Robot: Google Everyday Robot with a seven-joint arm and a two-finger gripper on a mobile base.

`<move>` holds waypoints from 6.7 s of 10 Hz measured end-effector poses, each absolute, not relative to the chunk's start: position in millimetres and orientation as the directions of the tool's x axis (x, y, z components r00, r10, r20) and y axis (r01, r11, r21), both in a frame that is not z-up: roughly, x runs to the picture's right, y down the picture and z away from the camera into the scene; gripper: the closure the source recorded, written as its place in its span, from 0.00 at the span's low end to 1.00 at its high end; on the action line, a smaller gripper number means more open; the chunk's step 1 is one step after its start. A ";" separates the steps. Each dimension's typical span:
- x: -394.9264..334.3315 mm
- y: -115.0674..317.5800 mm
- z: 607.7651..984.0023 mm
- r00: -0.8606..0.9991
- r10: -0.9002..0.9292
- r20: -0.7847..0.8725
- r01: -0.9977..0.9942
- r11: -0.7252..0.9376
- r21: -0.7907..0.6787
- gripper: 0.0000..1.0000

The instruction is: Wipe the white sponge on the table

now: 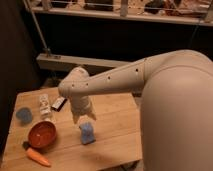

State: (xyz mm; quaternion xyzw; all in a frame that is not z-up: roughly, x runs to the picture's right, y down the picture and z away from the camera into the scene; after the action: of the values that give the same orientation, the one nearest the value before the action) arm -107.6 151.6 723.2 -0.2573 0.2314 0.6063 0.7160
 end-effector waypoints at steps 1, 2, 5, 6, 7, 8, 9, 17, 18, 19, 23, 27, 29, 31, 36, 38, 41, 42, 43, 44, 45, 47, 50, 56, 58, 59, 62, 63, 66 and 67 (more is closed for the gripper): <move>-103.8 161.0 730.0 0.157 0.746 -0.647 -0.987 0.137 -0.082 0.35; -101.0 167.3 734.5 0.158 0.743 -0.650 -0.987 0.142 -0.077 0.35; -96.9 189.6 748.2 0.171 0.731 -0.661 -0.984 0.157 -0.081 0.35; -96.7 195.8 750.7 0.180 0.726 -0.664 -0.982 0.167 -0.083 0.35; -97.5 203.7 753.2 0.191 0.718 -0.669 -0.980 0.181 -0.086 0.35; -98.7 211.6 757.0 0.205 0.712 -0.671 -0.976 0.199 -0.087 0.41; -98.2 214.8 760.5 0.209 0.711 -0.671 -0.975 0.209 -0.082 0.51; -104.6 225.3 780.0 0.239 0.703 -0.670 -0.962 0.265 -0.065 1.00; -106.6 227.1 783.4 0.242 0.698 -0.674 -0.961 0.268 -0.068 1.00; -108.7 227.4 784.8 0.246 0.696 -0.675 -0.960 0.270 -0.073 1.00; -116.0 230.0 788.8 0.266 0.681 -0.682 -0.955 0.283 -0.090 1.00; -115.4 234.5 791.0 0.273 0.665 -0.695 -0.951 0.296 -0.091 1.00; -116.2 234.8 792.8 0.280 0.658 -0.699 -0.948 0.305 -0.092 1.00; -120.1 232.6 795.8 0.292 0.653 -0.699 -0.943 0.317 -0.098 1.00; -129.9 230.0 805.2 0.319 0.635 -0.704 -0.933 0.340 -0.116 1.00; -139.6 221.6 812.0 0.340 0.639 -0.690 -0.926 0.354 -0.128 1.00; -154.6 199.7 821.5 0.372 0.655 -0.658 -0.914 0.382 -0.137 1.00; -156.5 195.7 824.1 0.379 0.654 -0.654 -0.910 0.391 -0.137 1.00; -159.8 193.3 826.8 0.388 0.652 -0.652 -0.906 0.399 -0.140 1.00; -163.8 192.5 830.2 0.399 0.646 -0.651 -0.900 0.410 -0.144 1.00; -166.5 192.2 833.1 0.406 0.639 -0.653 -0.896 0.420 -0.146 1.00; -173.7 189.1 840.8 0.417 0.636 -0.650 -0.891 0.428 -0.153 1.00; -185.5 175.9 851.8 0.426 0.647 -0.633 -0.888 0.434 -0.154 1.00; -186.9 137.6 869.6 0.417 0.684 -0.598 -0.892 0.433 -0.126 1.00; -187.7 132.1 880.4 0.409 0.687 -0.601 -0.896 0.425 -0.124 1.00; -188.6 132.1 884.7 0.406 0.684 -0.606 -0.898 0.421 -0.126 1.00; -194.6 130.0 897.1 0.403 0.685 -0.607 -0.902 0.409 -0.137 1.00; -195.8 127.6 900.1 0.405 0.685 -0.606 -0.901 0.413 -0.136 1.00; -191.4 115.9 907.2 0.408 0.691 -0.596 -0.896 0.428 -0.116 1.00; -186.4 111.8 909.6 0.404 0.696 -0.594 -0.897 0.430 -0.105 1.00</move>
State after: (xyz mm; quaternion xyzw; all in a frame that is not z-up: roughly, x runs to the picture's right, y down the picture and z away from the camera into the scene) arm -186.4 111.8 909.6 -0.2097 0.2395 0.4908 0.8111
